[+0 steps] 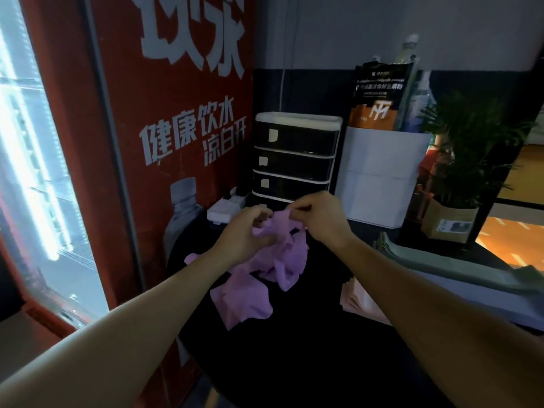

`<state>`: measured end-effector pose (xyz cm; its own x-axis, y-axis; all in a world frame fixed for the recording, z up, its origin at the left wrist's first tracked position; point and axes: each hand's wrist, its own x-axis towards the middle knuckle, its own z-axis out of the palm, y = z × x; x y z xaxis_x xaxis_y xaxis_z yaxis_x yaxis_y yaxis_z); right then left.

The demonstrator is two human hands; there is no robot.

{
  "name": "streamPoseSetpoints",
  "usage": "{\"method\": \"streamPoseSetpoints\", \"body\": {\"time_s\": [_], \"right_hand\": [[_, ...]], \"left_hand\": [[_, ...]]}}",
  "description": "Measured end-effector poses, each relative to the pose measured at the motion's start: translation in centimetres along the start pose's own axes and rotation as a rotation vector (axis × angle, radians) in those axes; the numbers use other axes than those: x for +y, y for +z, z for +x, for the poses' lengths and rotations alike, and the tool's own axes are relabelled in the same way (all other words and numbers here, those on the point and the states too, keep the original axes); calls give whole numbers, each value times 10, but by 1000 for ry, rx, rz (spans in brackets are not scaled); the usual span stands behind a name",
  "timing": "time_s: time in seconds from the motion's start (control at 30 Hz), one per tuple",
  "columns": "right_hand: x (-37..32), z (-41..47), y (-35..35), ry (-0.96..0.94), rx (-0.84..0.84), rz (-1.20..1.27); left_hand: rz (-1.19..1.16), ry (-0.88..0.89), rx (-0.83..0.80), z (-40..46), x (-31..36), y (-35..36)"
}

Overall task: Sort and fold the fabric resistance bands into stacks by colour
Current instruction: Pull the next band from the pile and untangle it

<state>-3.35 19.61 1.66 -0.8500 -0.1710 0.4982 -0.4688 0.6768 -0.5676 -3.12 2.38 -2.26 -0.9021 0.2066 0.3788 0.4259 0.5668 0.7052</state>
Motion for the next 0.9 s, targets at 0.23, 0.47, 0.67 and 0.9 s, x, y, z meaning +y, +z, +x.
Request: {"method": "streamPoseSetpoints", "body": {"time_s": [0.23,0.47,0.67,0.9], "right_hand": [[-18,10,-33,-34,83,17],[-27,0,-62,-61,71,-146],[-33,-6,-75,10,144,46],[-58,-17,-86,162,-209,704]], "left_hand": [[-159,71,57,14,35,-1],[-330,4,169,19,75,-33],[-475,11,145,18,101,-50],[-548,54,-39,16,126,-54]]}}
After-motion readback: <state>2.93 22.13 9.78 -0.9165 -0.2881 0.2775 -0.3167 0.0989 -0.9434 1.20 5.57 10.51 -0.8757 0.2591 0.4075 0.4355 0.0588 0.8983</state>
